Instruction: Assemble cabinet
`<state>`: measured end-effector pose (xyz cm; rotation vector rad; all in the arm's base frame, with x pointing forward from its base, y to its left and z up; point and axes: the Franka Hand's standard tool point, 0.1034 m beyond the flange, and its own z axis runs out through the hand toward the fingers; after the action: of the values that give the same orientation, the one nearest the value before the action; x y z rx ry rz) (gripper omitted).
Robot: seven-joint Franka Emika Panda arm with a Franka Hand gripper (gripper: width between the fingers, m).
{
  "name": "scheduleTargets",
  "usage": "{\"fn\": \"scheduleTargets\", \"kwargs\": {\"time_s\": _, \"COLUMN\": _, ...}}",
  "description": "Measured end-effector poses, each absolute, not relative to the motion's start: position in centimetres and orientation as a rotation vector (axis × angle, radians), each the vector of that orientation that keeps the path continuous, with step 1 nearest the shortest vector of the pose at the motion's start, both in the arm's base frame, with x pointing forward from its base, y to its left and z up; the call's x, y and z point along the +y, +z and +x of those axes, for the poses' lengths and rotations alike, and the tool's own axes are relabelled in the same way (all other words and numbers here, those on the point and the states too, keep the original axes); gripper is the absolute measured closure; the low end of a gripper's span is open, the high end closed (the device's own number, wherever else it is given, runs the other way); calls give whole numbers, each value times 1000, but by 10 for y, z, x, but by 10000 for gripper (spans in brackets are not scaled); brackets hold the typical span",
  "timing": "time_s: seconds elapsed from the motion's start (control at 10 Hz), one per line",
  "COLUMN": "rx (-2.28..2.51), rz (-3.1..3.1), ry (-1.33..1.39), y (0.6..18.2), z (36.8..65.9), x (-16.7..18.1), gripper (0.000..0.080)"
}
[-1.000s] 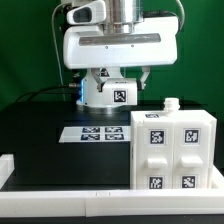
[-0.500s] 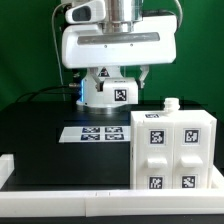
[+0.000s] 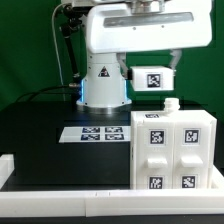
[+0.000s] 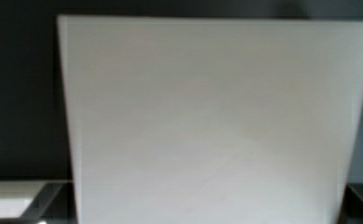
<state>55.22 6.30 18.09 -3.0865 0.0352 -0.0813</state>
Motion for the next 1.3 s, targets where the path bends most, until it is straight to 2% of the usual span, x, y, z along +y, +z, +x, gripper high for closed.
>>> {"fn": "scheduleTargets", "kwargs": {"time_s": 0.2, "rx": -53, "rz": -3094, "ry": -81, "y": 175, "z": 561, "x": 70, "gripper": 238}}
{"fn": "scheduleTargets", "kwargs": {"time_s": 0.6, "rx": -51, "rz": -3094, "ry": -77, "y": 174, "z": 560, "x": 69, "gripper": 238}}
{"fn": "scheduleTargets", "kwargs": {"time_s": 1.0, "rx": -73, "rz": -3094, "ry": -83, "y": 169, "z": 585, "x": 71, "gripper": 238}}
{"fn": "scheduleTargets", "kwargs": {"time_s": 1.3, "rx": -75, "rz": -3093, "ry": -91, "y": 168, "z": 588, "x": 73, "gripper": 238}}
